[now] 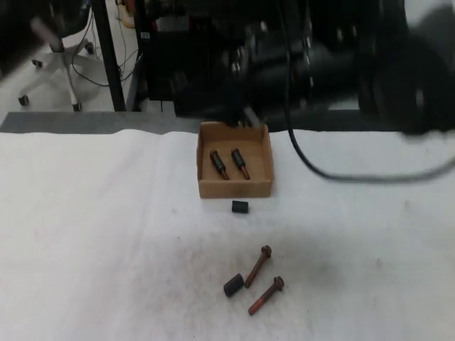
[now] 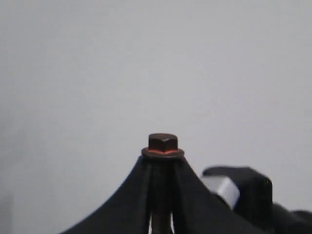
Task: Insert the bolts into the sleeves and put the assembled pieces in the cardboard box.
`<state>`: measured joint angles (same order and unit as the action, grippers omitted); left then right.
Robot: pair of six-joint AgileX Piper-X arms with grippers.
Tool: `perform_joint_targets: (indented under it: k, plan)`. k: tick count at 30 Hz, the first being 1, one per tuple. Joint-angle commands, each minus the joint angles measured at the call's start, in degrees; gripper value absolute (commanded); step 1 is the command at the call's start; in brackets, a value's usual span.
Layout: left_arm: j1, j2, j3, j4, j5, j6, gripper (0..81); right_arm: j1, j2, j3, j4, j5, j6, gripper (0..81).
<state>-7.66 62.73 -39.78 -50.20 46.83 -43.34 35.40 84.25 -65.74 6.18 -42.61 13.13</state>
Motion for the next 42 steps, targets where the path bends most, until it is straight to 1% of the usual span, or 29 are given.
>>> perform_joint_targets:
  k: [1, 4, 7, 9, 14, 17, 22, 25, 27, 30, 34, 38, 42]
  plan:
    - [0.09, 2.61, -6.16, -2.72, 0.64, 1.34, 0.4, 0.22, -2.68, 9.07, -20.50, -2.79, 11.81, 0.3]
    - [-0.44, 4.10, -8.01, -2.72, 0.66, 0.81, 0.4, 1.05, -2.72, 15.29, -40.08, -2.79, 18.91, 0.3]
    - [-2.35, 5.44, -8.22, -2.59, 1.37, 0.74, 0.4, 2.45, -2.72, 18.25, -54.51, -2.26, 19.19, 0.3]
    - [-4.35, 6.50, -8.22, -2.60, 2.64, 0.74, 0.4, 3.21, -2.72, 18.76, -58.11, -2.26, 19.19, 0.3]
    - [-9.01, 8.95, -8.22, -2.60, 3.27, 1.02, 0.4, 3.42, -2.72, 18.75, -55.91, -2.26, 19.19, 0.3]
    - [-10.17, 9.30, -8.22, -2.60, 3.27, 3.11, 0.4, 3.31, -2.72, 18.75, -55.22, -2.12, 19.19, 0.3]
    - [-9.79, 9.30, -8.22, -2.75, 3.27, 3.55, 0.4, 3.31, -2.72, 18.75, -54.91, -2.13, 19.19, 0.3]
    - [-9.59, 9.18, -8.22, -2.75, 4.43, 3.55, 0.4, 2.43, -2.72, 18.88, -54.39, -2.13, 17.51, 0.3]
    - [-9.39, 9.08, -8.22, -2.85, 5.86, 3.55, 0.4, 1.07, -2.72, 18.87, -52.82, -2.13, 16.19, 0.3]
    - [-9.08, 8.56, -8.22, -2.88, 6.20, 3.55, 0.4, -1.04, -2.72, 18.87, -49.52, -2.13, 13.41, 0.3]
    - [-8.99, 8.51, -8.22, -2.88, 6.83, 4.18, 0.4, -2.95, -2.72, 18.87, -50.21, -2.13, 12.51, 0.3]
    - [-8.99, 8.51, -8.22, -2.88, 6.87, 4.38, 0.4, -2.94, -2.72, 18.76, -50.09, -2.13, 12.51, 0.3]
    - [-8.99, 8.51, -8.22, -0.68, 6.87, 5.44, 0.4, -1.99, -2.72, 18.53, -50.09, -2.13, 12.75, 0.3]
